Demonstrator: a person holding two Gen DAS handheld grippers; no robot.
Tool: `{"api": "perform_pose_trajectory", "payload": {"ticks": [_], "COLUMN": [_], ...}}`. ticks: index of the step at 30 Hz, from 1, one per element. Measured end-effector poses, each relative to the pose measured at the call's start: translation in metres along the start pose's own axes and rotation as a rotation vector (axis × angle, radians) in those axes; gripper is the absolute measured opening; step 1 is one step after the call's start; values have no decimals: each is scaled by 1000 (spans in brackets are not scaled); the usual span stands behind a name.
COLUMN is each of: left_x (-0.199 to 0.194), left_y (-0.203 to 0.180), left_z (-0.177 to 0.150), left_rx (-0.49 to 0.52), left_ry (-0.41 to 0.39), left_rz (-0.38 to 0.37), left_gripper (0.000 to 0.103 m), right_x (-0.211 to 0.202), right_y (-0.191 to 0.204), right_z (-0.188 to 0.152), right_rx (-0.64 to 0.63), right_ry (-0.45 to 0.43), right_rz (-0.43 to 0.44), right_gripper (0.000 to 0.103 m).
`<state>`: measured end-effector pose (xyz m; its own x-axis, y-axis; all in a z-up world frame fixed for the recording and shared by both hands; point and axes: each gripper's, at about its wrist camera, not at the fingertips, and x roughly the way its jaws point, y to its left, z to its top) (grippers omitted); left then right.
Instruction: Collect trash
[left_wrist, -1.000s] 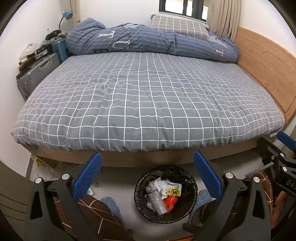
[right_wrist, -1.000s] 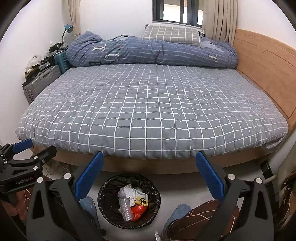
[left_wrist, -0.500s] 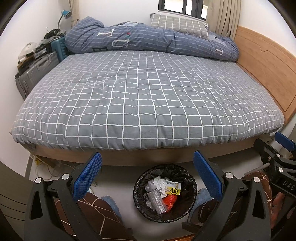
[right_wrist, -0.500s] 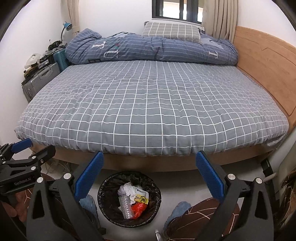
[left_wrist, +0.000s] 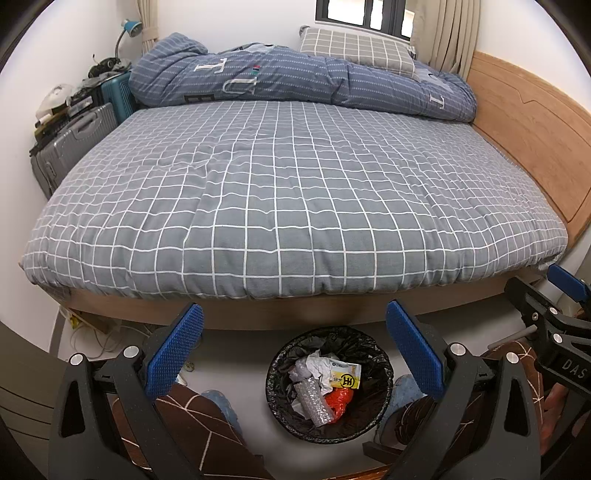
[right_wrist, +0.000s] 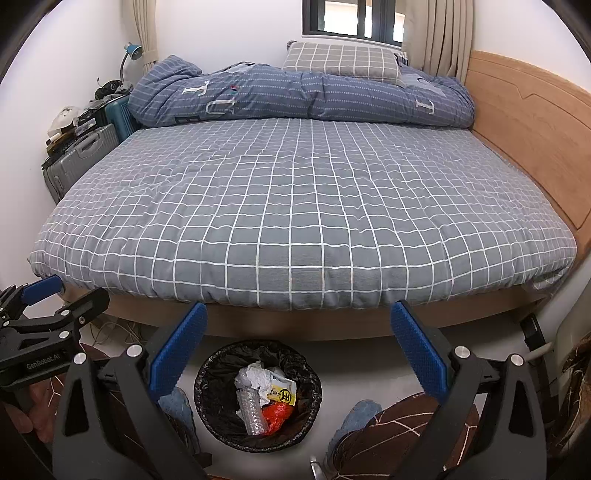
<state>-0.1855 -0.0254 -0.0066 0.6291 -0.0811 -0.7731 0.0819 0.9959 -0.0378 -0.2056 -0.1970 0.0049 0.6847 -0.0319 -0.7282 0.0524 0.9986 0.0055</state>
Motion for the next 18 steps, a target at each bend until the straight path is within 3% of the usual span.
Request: {"api": "perform_pose_trajectory", "payload": {"ticks": [18], "left_x": [4], "left_y": [3], "left_z": [2], "left_rx": [-13], "left_ry": [12], "left_rz": [3], "left_gripper": [97], "right_x": [4], "right_y": [3], "right_z": [-4], "right_rx": [0], "right_ry": [7], "right_rz": [-1], "right_gripper": [95]}}
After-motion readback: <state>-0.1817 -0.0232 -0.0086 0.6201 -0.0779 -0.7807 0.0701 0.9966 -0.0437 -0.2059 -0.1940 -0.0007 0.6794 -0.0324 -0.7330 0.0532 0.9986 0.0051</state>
